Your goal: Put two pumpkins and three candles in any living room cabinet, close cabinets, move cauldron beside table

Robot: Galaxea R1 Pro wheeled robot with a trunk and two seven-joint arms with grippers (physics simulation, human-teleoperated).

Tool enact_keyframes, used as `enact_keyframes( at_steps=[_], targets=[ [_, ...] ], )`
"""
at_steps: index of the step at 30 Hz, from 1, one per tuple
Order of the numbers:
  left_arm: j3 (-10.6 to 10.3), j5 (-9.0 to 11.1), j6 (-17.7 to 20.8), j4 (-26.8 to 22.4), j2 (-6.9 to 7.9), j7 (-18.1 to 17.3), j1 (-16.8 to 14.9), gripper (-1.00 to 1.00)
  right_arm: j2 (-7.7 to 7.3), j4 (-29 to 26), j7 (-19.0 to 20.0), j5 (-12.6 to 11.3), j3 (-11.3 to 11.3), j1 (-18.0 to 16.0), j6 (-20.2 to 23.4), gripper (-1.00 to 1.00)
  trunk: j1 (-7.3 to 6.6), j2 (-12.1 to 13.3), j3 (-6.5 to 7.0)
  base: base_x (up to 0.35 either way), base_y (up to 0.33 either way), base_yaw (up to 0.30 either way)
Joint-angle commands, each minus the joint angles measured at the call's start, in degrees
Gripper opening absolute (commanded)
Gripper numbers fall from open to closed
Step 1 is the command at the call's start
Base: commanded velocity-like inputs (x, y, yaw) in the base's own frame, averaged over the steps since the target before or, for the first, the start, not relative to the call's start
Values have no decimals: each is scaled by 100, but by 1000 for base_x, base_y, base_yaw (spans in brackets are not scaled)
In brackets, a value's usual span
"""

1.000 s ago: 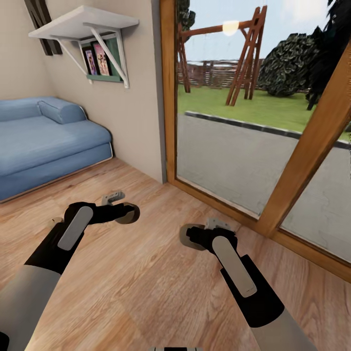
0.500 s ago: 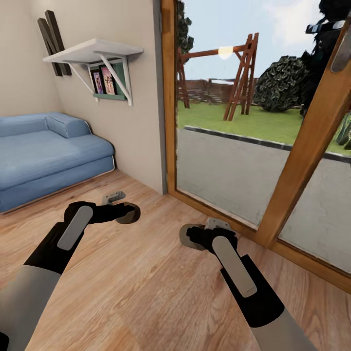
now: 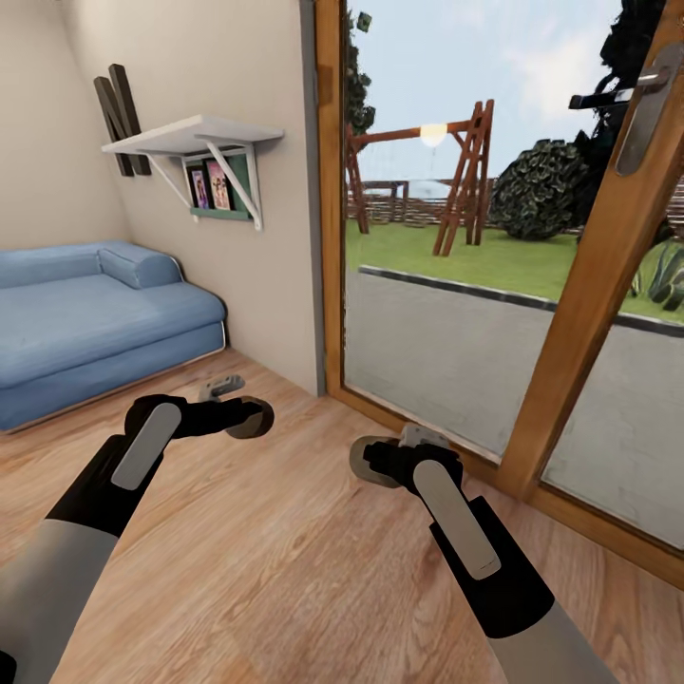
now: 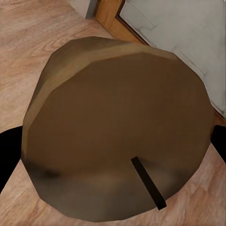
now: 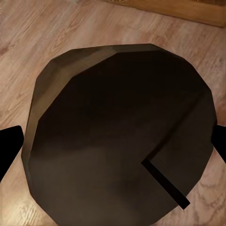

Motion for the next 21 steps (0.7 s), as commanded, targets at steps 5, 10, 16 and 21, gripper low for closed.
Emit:
enact_keyframes(
  at_steps=[5, 10, 16, 21],
  targets=[
    [-11, 60, 4, -7, 7, 55, -2, -100, 2, -6, -65, -44, 2, -6, 28, -100, -1, -2, 40, 0, 0, 0],
    [-10, 60, 1, -20, 7, 52, -2, -100, 2, -6, -65, -43, 2, -6, 28, -100, -1, -2, 86, 0, 0, 0],
    [-10, 63, 4, -89, 11, 52, 6, -100, 2, -6, -65, -47, 2, -6, 28, -100, -1, -2, 141, 0, 0, 0],
    [-8, 66, 2, -188, 11, 52, 39, -100, 2, -6, -65, -54, 15, -6, 28, -100, -1, -2, 167, -1, 0, 0]
  ],
)
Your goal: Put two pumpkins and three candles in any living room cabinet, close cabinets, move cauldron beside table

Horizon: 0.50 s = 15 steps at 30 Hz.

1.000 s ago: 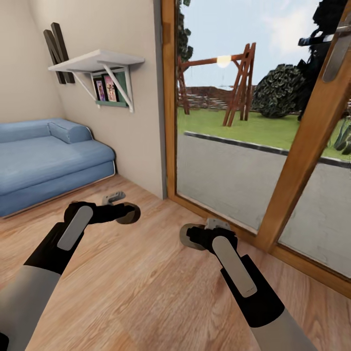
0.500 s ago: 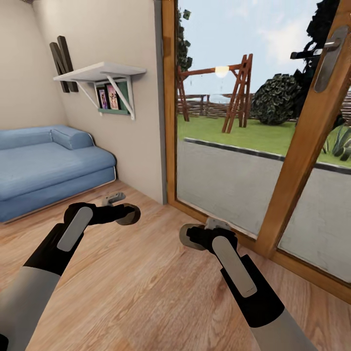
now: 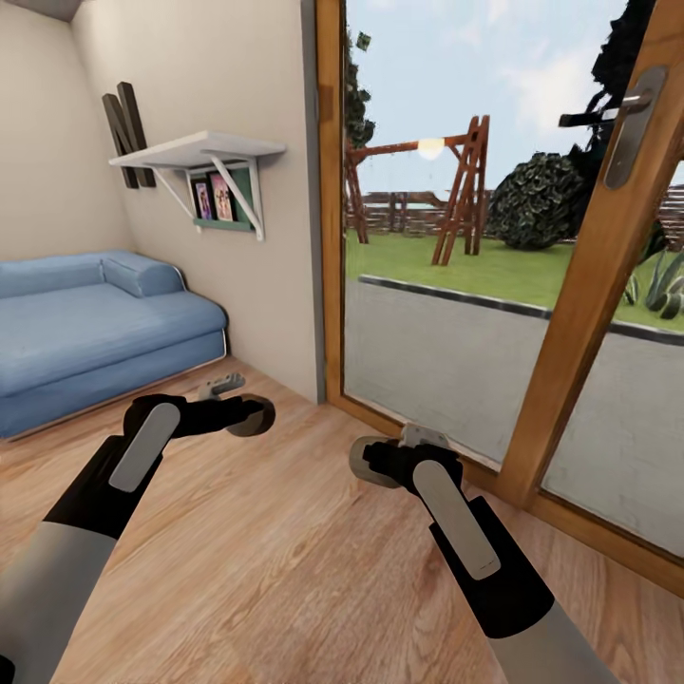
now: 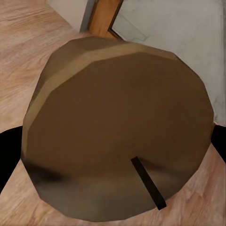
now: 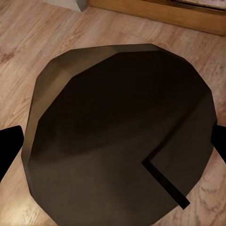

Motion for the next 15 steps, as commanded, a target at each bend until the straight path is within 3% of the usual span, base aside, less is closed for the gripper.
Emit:
enact_keyframes(
  at_steps=[1, 5, 15],
  targets=[
    [-10, 51, 5, -34, 6, 58, 0, -100, 1, -6, -65, -44, 7, -6, 28, -100, -1, -3, -4, -37, 0, 9],
    [-6, 48, 4, -95, 6, 58, 72, -100, 6, -6, -65, -35, 14, -6, 28, -100, -1, -3, 6, -146, 0, 121],
    [-5, 55, 4, -121, 6, 58, 112, -100, 5, -6, -65, -31, 15, -6, 28, -100, -1, -3, 35, -257, 0, 259]
  ],
)
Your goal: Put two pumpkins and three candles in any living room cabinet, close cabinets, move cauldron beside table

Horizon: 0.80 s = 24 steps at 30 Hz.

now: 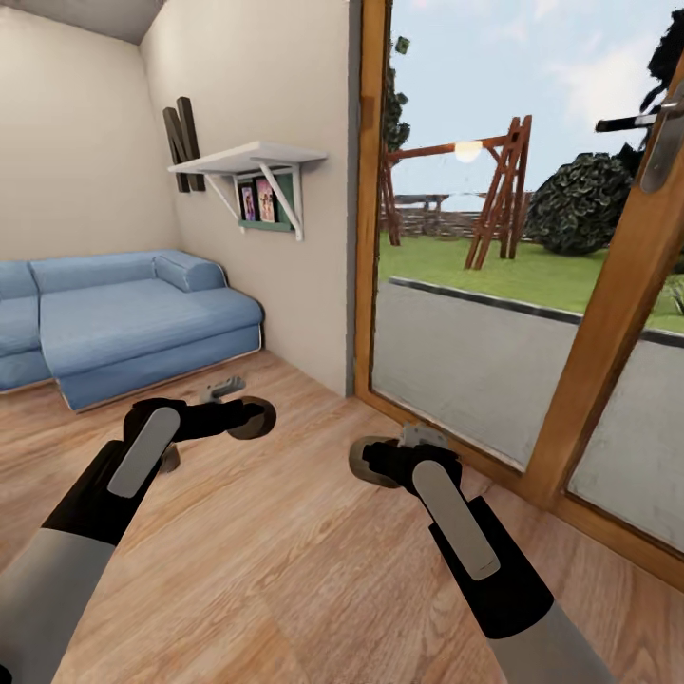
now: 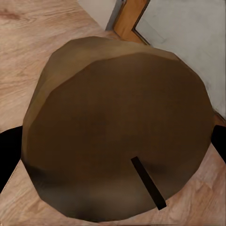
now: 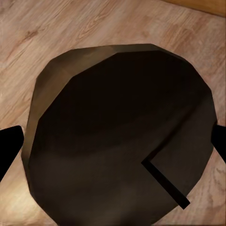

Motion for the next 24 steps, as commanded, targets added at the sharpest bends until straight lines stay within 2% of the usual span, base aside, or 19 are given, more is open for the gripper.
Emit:
enact_keyframes(
  at_steps=[1, 24],
  targets=[
    [-12, 65, 1, -6, 5, 59, -5, -100, 2, -6, -64, -41, 2, -6, 26, -100, -3, -3, -3, -94, 0, 279],
    [-12, 65, 1, -6, 5, 59, 2, -100, -2, -6, -64, -50, 3, -6, 26, -100, -3, -3, 63, -12, 0, 280]
  ],
)
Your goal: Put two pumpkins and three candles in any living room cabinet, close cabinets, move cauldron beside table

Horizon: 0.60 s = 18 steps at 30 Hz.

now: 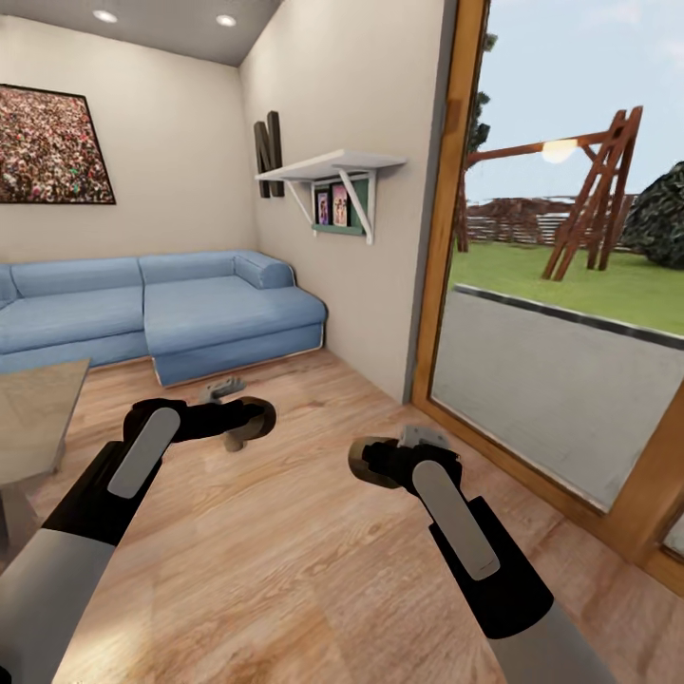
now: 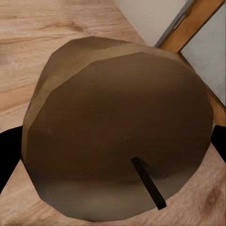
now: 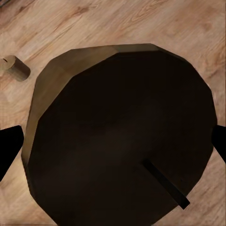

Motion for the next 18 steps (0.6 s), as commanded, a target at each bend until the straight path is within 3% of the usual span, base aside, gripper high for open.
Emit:
enact_keyframes(
  at_steps=[1, 18],
  targets=[
    [-12, 68, -1, -6, 5, 59, -5, -100, -1, -7, -64, -37, 2, -6, 21, -100, -1, -3, -3, 0, 0, 280],
    [-10, 68, 6, -11, 5, 59, -4, -100, 14, -7, -64, -49, 11, -6, 21, -100, -1, -3, 57, 0, 0, 280]
  ],
)
